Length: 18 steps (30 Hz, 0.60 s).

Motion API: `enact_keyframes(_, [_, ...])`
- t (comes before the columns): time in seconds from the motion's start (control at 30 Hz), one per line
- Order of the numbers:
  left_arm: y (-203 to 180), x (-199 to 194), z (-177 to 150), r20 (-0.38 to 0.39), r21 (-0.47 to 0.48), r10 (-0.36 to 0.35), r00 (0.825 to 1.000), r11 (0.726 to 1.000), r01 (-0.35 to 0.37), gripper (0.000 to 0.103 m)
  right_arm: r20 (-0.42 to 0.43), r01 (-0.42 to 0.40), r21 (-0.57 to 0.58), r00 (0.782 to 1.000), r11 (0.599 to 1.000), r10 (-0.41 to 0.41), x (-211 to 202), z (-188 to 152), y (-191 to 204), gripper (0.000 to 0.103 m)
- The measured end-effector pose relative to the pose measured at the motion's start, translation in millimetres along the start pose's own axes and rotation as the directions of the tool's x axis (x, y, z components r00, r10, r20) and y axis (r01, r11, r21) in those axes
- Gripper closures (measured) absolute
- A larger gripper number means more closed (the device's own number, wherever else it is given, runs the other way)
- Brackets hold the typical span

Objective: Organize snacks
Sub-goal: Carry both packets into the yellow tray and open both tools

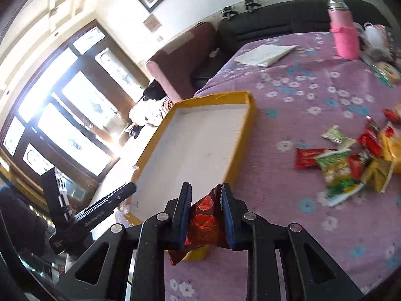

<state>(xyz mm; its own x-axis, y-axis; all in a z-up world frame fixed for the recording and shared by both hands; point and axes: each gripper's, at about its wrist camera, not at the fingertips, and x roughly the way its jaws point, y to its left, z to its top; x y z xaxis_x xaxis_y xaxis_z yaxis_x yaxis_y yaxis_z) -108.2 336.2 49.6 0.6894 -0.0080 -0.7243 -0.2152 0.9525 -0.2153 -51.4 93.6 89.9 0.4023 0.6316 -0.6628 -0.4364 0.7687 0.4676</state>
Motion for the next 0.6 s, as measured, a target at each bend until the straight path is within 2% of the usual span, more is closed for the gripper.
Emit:
enact_keyframes(0.07, [7, 9, 0, -0.013, -0.002, 0.048, 0.999, 0.999, -0.048, 0.071, -0.043, -0.006, -0.034, 0.999, 0.999, 0.004, 27, 1, 20, 0.08])
enact_keyframes(0.13, [17, 14, 0, -0.031, -0.02, 0.062, 0.998, 0.998, -0.063, 0.071, -0.078, -0.003, -0.06, 0.997, 0.998, -0.001, 52, 0, 32, 0.08])
enact_keyframes(0.27, [34, 12, -1, -0.043, -0.087, 0.037, 0.998, 0.995, -0.041, 0.068, -0.174, -0.021, -0.094, 0.985, 0.995, 0.004, 106, -10, 50, 0.079])
enact_keyframes(0.33, [40, 6, 1, -0.034, -0.109, 0.004, 0.999, 0.994, -0.007, 0.068, -0.194, -0.027, -0.106, 0.981, 0.994, 0.006, 120, -12, 53, 0.075])
enact_keyframes(0.43, [46, -5, 2, -0.007, -0.141, -0.038, 0.999, 0.989, 0.037, 0.06, -0.172, -0.043, -0.11, 0.985, 0.993, 0.023, 121, -13, 58, 0.07])
enact_keyframes(0.53, [49, -21, 2, 0.031, -0.18, -0.071, 0.997, 0.981, 0.076, 0.06, -0.132, -0.031, -0.128, 0.991, 0.991, 0.014, 101, -9, 56, 0.068])
enact_keyframes(0.6, [43, -35, 0, 0.07, -0.192, -0.099, 0.993, 0.975, 0.111, 0.056, -0.098, -0.026, -0.132, 0.995, 0.991, 0.014, 83, -8, 53, 0.062])
